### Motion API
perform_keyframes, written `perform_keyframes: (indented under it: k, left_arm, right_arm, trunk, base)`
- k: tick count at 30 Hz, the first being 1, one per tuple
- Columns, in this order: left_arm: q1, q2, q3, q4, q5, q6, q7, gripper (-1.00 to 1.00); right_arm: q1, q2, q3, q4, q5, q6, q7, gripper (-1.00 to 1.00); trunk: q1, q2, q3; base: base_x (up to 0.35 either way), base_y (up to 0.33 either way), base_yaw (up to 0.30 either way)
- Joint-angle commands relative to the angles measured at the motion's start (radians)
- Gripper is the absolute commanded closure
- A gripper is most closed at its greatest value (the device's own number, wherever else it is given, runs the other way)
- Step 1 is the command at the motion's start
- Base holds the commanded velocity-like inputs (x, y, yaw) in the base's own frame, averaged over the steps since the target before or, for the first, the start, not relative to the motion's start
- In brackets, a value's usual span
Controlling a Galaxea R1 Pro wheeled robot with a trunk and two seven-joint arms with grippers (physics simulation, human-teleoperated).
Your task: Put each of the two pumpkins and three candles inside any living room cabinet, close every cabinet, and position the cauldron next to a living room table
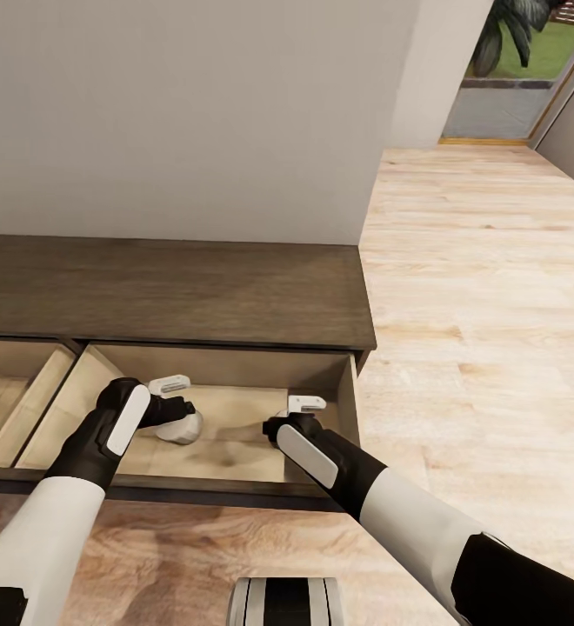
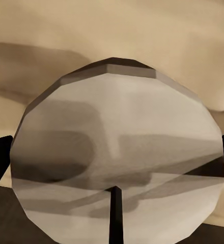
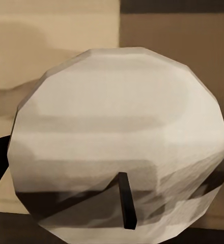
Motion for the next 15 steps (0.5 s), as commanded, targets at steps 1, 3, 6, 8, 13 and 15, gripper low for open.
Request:
perform_keyframes:
  k: [1, 3, 6, 8, 13, 15]
  left_arm:
    - [0.0, 0.001, -0.003, -0.001, 0.009, 0.002, 0.008, 1.0]
    - [0.0, 0.002, -0.003, -0.001, 0.009, 0.002, 0.008, 1.0]
    - [0.0, 0.002, -0.003, -0.001, 0.009, 0.002, 0.008, 1.0]
    - [0.0, 0.001, -0.003, -0.001, 0.009, 0.002, 0.008, 1.0]
    - [0.0, 0.002, -0.002, -0.001, 0.011, 0.002, 0.007, 1.0]
    - [0.0, 0.002, -0.002, 0.0, 0.012, 0.002, 0.006, 1.0]
  right_arm:
    - [-0.001, 0.0, 0.002, 0.0, -0.006, 0.001, -0.007, -1.0]
    - [-0.001, 0.0, 0.002, 0.0, -0.014, 0.001, -0.007, -1.0]
    - [-0.002, 0.0, 0.002, 0.0, -0.054, 0.001, -0.007, -1.0]
    - [-0.005, 0.0, 0.002, 0.0, -0.077, 0.001, -0.007, -1.0]
    - [-0.007, 0.0, 0.002, 0.0, -0.096, 0.001, -0.008, -1.0]
    - [-0.007, 0.0, 0.002, 0.0, -0.099, 0.001, -0.008, -1.0]
  trunk:
    - [0.0, 0.0, -0.001]
    - [0.0, 0.0, -0.001]
    - [0.0, 0.0, -0.001]
    - [0.0, 0.0, -0.001]
    - [0.0, 0.0, -0.001]
    - [0.0, 0.0, -0.001]
  base:
    - [0.0, 0.0, 0.0]
    - [0.0, 0.0, 0.0]
    - [0.0, 0.0, 0.0]
    - [0.0, 0.0, 0.0]
    - [0.0, 0.0, 0.0]
    - [0.0, 0.0, 0.0]
